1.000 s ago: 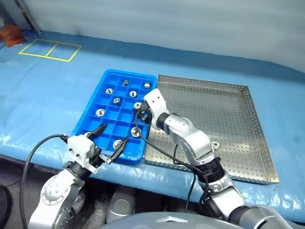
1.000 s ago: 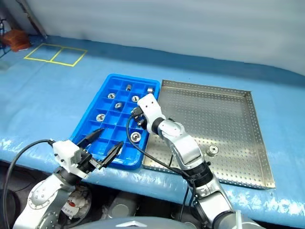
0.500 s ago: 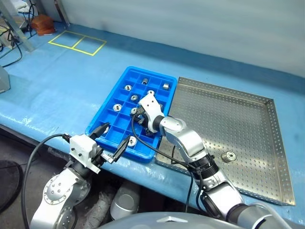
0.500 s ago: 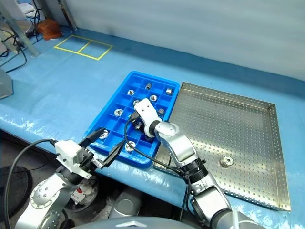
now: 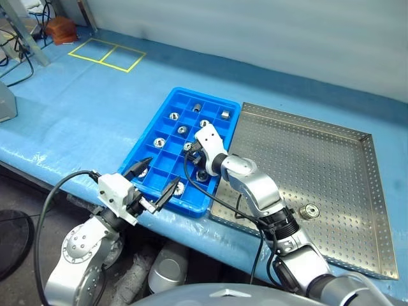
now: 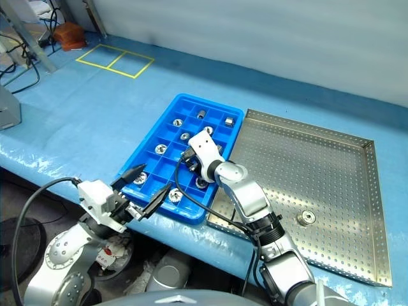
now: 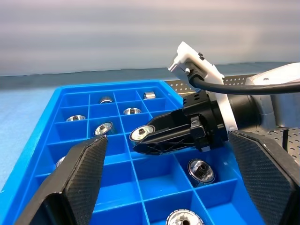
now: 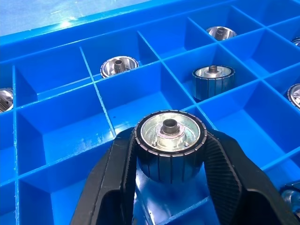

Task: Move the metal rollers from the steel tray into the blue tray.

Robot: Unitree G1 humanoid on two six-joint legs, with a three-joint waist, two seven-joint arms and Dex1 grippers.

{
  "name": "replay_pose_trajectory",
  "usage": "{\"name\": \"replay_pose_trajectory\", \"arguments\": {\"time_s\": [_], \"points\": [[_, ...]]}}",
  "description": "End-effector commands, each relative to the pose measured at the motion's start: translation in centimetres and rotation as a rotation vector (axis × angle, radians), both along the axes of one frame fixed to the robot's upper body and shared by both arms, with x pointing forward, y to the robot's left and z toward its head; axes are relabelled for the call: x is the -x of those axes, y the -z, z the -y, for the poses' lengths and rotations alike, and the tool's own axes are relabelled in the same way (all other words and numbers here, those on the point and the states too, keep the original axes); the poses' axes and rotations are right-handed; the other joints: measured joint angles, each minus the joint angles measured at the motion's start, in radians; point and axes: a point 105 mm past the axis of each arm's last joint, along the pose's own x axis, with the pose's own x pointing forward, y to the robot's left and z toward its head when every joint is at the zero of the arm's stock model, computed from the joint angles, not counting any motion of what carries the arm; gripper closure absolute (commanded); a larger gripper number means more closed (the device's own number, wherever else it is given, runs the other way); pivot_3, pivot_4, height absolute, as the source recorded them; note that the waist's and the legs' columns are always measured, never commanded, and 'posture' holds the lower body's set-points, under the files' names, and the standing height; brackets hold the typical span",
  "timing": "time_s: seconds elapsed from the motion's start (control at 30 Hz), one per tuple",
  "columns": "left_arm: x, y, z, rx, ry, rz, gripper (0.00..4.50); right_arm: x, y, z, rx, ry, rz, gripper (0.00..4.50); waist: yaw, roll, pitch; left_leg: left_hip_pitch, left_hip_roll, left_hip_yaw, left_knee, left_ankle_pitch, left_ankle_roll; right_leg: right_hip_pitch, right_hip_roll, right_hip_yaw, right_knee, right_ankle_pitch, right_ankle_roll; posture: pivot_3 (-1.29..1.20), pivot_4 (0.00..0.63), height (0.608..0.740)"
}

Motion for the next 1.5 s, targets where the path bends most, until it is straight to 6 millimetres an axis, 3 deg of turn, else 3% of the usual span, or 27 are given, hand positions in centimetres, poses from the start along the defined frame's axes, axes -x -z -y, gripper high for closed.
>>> {"name": "replay_pose_trajectory", "arguments": {"time_s": [0.03,0.2,0.3,0.43,0.57,0.7,0.87,1.0,1.47,1.5], "points": [[0.0,-0.2,0.4,0.016,0.03,0.002,0.0,0.2,-1.3,0.2,-0.029,0.002,0.04,1.55,-0.003,0.0,0.0,0.0,0.0,0.0,0.0,0.0,0.0,0.0,0.0,0.0,0.0,0.0,0.0,0.45,0.15,0.74],[-0.3,-0.2,0.8,0.014,0.072,-0.005,0.0,0.5,-3.3,2.3,-0.052,0.077,0.105,0.02,-0.02,0.0,0.0,-0.001,0.0,-0.001,0.003,0.0,0.0,0.001,0.0,-0.001,0.0,-0.002,-0.003,0.4,0.15,0.74],[-0.5,-0.1,1.4,0.012,0.121,-0.014,0.0,1.3,-4.5,5.0,-0.057,0.158,0.14,0.02,-0.03,0.0,0.0,-0.001,0.0,-0.002,0.004,0.0,0.0,0.001,0.0,-0.002,0.0,-0.002,-0.003,0.35,0.15,0.74],[-0.9,0.1,2.0,-0.001,0.171,-0.025,0.0,2.5,-4.6,8.4,-0.034,0.279,0.144,0.02,-0.062,0.001,0.0,-0.001,-0.001,-0.002,0.004,0.0,0.0,0.002,-0.001,-0.003,-0.001,-0.002,-0.003,0.28,0.15,0.74],[-1.2,0.4,3.1,-0.013,0.251,-0.036,0.0,4.3,-3.7,11.5,-0.012,0.404,0.106,0.02,-0.113,0.002,-0.001,0.0,-0.001,-0.004,0.004,0.0,0.0,0.003,-0.001,-0.003,0.0,-0.001,-0.002,0.21,0.15,0.74],[-1.7,0.5,4.0,-0.012,0.315,-0.04,0.0,5.6,-2.4,13.7,0.006,0.53,0.062,0.02,-0.196,0.002,-0.001,0.002,-0.001,-0.005,0.005,0.0,0.0,0.007,-0.001,-0.004,0.0,-0.002,-0.003,0.16,0.15,0.74],[-2.1,0.5,4.7,-0.014,0.369,-0.04,0.0,6.3,-0.9,14.8,-0.002,0.614,0.012,0.02,-0.3,0.002,-0.001,0.007,-0.001,-0.007,0.005,0.0,0.0,0.011,-0.001,-0.004,0.0,-0.003,-0.005,0.11,0.15,0.74],[-2.2,0.5,4.9,-0.012,0.388,-0.038,0.0,6.5,0.0,15.3,-0.019,0.66,-0.021,0.02,-0.343,0.002,-0.001,0.012,-0.001,-0.005,0.003,0.0,0.0,0.014,-0.001,0.0,0.002,-0.003,-0.005,0.11,0.15,0.74],[-1.8,0.5,4.6,-0.006,0.359,-0.038,0.0,6.7,4.7,16.4,-0.031,0.729,-0.168,0.02,-0.348,0.002,-0.001,0.015,-0.001,-0.003,0.003,0.0,0.001,0.014,-0.001,0.008,0.002,-0.002,-0.004,0.18,0.15,0.74],[-1.8,0.5,4.6,-0.005,0.355,-0.038,0.0,6.7,4.9,16.3,-0.031,0.724,-0.172,0.2,-0.347,0.002,-0.001,0.015,-0.001,-0.003,0.003,0.0,0.001,0.014,-0.001,0.008,0.002,-0.002,-0.004,0.18,0.15,0.74]]}}
